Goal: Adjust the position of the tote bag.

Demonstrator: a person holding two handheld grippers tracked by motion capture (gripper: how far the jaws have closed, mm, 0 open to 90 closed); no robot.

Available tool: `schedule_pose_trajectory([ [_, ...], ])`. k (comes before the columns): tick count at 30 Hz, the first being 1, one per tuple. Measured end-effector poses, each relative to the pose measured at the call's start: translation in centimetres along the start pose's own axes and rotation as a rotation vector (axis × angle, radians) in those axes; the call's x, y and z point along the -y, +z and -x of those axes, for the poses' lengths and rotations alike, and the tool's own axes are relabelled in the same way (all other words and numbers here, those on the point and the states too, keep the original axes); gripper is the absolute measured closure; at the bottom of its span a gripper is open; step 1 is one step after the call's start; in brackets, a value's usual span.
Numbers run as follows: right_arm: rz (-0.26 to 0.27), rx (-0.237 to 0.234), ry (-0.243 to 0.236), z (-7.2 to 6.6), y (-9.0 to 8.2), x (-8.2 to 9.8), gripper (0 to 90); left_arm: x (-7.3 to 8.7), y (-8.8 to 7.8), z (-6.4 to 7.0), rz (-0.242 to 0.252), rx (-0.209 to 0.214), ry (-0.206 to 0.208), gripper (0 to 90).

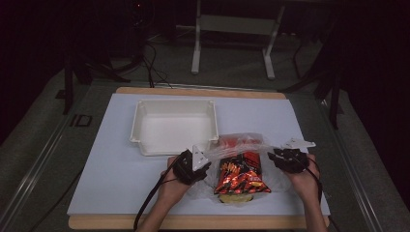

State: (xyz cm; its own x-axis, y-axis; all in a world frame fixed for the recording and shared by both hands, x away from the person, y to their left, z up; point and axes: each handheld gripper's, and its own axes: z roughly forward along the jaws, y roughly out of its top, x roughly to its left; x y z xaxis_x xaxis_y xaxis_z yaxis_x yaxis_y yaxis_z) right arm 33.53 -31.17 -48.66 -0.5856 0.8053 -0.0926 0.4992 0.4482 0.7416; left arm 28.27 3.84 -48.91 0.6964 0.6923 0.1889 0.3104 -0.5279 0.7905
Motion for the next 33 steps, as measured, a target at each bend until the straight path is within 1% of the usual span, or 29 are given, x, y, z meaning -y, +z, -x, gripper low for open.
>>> schedule_pose_trajectory([
  [2, 0.025, -0.016, -0.011, -0.4, -0.8, -0.1, 62.4, -0.1, -0.6, 0.1, 0.011, 0.002, 0.006, 52.5],
  [5, 0.043, -0.033, -0.034, -0.9, -1.7, 0.0, 60.6, -0.1, -1.5, 0.4, 0.022, 0.013, 0.02, 52.0],
  [8, 0.065, -0.038, -0.061, -1.5, -2.5, 0.2, 59.1, -0.1, -2.2, 0.8, 0.032, 0.033, 0.037, 52.0],
  [10, 0.084, -0.06, -0.066, -1.7, -3.0, 0.3, 58.0, 0.0, -2.5, 1.2, 0.036, 0.04, 0.046, 52.0],
  [14, 0.109, -0.074, -0.069, -1.9, -4.1, 0.4, 54.8, 0.0, -3.0, 2.0, 0.044, 0.067, 0.075, 52.0],
  [16, 0.124, -0.095, -0.065, -1.9, -4.6, 0.3, 53.3, 0.1, -3.1, 2.4, 0.04, 0.078, 0.098, 52.1],
  [18, 0.125, -0.106, -0.074, -2.1, -5.0, 0.3, 52.4, 0.2, -3.0, 2.7, 0.034, 0.094, 0.114, 52.2],
  [20, 0.125, -0.119, -0.085, -2.4, -5.1, 0.5, 52.6, 0.4, -3.0, 3.0, 0.033, 0.117, 0.107, 52.2],
  [22, 0.114, -0.133, -0.092, -2.9, -5.2, 0.8, 53.6, 0.6, -2.9, 3.3, 0.027, 0.133, 0.103, 52.4],
  [25, 0.102, -0.143, -0.108, -3.5, -5.1, 1.5, 56.7, 1.0, -2.8, 3.7, 0.018, 0.154, 0.1, 52.5],
  [27, 0.089, -0.153, -0.104, -3.8, -5.1, 2.1, 59.8, 1.2, -2.8, 3.9, 0.014, 0.174, 0.095, 52.5],
  [29, 0.078, -0.16, -0.112, -4.2, -5.1, 2.6, 60.4, 1.4, -2.7, 4.3, 0.006, 0.185, 0.099, 52.5],
  [31, 0.07, -0.166, -0.111, -4.4, -5.1, 3.0, 60.3, 1.6, -2.5, 4.7, -0.006, 0.205, 0.112, 52.4],
  [33, 0.068, -0.17, -0.108, -4.5, -5.1, 3.4, 60.3, 1.8, -2.1, 5.3, -0.028, 0.215, 0.129, 52.4],
])
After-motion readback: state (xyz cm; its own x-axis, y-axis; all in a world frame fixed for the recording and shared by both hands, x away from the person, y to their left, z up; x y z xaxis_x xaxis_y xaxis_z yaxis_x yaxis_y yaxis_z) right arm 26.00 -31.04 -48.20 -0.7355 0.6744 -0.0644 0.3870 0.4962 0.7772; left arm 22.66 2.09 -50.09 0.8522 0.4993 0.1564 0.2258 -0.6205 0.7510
